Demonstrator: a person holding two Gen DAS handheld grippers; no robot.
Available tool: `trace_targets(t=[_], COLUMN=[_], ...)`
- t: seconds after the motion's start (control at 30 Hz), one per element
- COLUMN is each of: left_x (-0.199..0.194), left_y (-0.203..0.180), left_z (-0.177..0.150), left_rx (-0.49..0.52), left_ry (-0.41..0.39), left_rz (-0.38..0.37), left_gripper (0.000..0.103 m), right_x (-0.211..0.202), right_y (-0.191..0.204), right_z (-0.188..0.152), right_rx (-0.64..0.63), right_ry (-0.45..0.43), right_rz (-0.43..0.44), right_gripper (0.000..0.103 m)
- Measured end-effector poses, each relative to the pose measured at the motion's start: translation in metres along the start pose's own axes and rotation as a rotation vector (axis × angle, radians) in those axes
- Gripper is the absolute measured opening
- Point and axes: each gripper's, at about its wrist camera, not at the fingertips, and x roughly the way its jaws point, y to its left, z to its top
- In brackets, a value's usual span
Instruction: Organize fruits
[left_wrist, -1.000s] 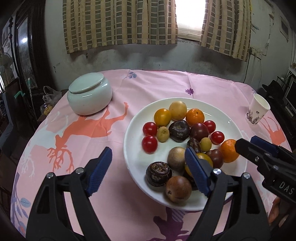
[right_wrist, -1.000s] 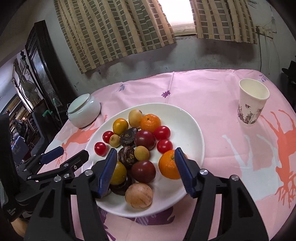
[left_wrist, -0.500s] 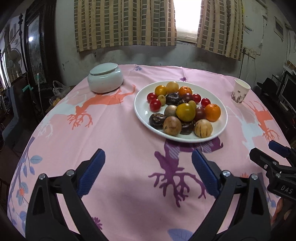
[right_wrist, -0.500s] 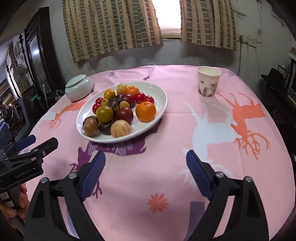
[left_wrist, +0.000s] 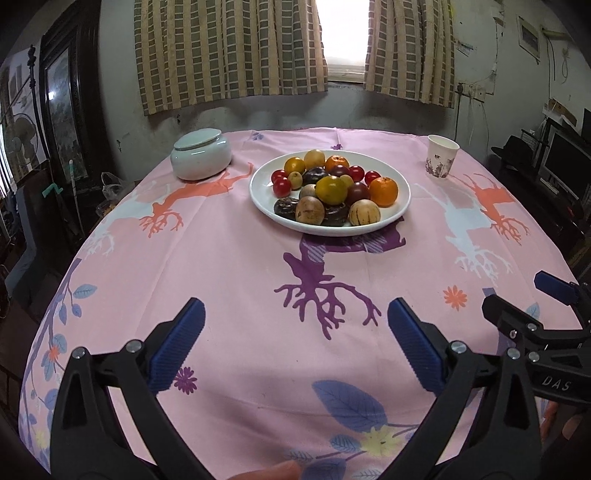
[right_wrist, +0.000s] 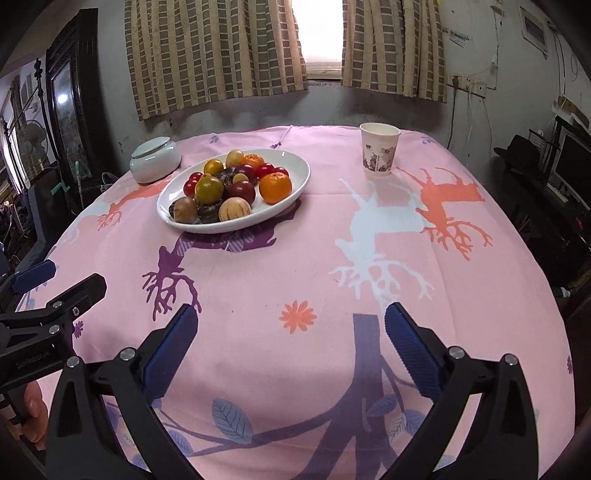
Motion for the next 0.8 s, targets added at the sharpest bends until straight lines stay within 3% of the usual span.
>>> trace_targets(t=[0.27, 0.47, 0.7, 0.8], left_x=[0.01, 0.024, 0.048, 0.056], left_y=[-0.002, 0.003, 0.011, 0.012], left_z=[-0.024, -0.039, -0.053, -0.057], left_rx=[-0.013, -0.011, -0.046, -0.06], left_ry=[0.024, 0.071, 0.153, 0.184], left_rz=[0.0, 0.006, 0.002, -0.026], left_gripper=[0.101, 0.101, 0.101, 0.101], right_x=[0.01, 0.014, 0.034, 0.039], right_y=[-0.008, -0.014, -0.014, -0.017], right_z=[-0.026, -0.035, -0.05, -0.053], right_rx=[0.014, 0.035, 0.009, 0.023], right_ry=[0.052, 0.069, 0.15, 0.168], right_rz=[-0.012, -0.012, -0.034, -0.026], right_gripper=[0.102, 0.102, 0.102, 0.102])
